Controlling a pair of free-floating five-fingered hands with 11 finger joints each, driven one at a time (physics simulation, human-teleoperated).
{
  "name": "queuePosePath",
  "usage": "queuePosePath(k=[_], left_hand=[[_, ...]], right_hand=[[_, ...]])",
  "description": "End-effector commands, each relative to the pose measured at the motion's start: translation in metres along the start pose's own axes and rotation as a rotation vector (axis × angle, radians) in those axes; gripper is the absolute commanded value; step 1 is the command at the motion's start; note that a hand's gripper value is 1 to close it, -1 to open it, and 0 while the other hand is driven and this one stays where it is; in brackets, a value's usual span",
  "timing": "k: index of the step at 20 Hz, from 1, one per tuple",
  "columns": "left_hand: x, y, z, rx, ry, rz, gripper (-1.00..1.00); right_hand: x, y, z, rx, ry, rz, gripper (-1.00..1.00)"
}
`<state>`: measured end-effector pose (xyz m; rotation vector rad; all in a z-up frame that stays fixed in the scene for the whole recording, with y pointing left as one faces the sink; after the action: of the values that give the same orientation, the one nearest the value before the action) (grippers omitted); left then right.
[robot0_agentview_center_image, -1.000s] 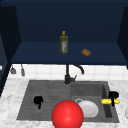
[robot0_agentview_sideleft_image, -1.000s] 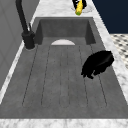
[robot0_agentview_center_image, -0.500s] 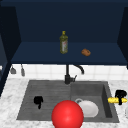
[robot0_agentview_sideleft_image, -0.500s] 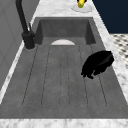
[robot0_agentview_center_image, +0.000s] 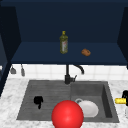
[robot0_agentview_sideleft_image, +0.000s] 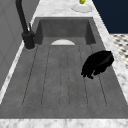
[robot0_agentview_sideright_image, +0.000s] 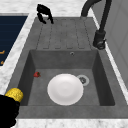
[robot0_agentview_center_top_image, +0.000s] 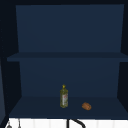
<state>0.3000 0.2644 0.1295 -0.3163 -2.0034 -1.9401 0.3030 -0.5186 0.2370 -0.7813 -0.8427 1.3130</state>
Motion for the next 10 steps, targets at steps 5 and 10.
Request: queuePosePath(k=[5,10], left_hand=[[0.000,0.000,0.000,0.000,0.000,0.000,0.00],[0.000,0.000,0.000,0.000,0.000,0.000,0.00]], right_hand=[[-0.062,0.008,0.002,0.002,-0.009,-0.011,1.00],[-0.101,0.022,-0.009,-0.002,-0.030,0.016,1.00]])
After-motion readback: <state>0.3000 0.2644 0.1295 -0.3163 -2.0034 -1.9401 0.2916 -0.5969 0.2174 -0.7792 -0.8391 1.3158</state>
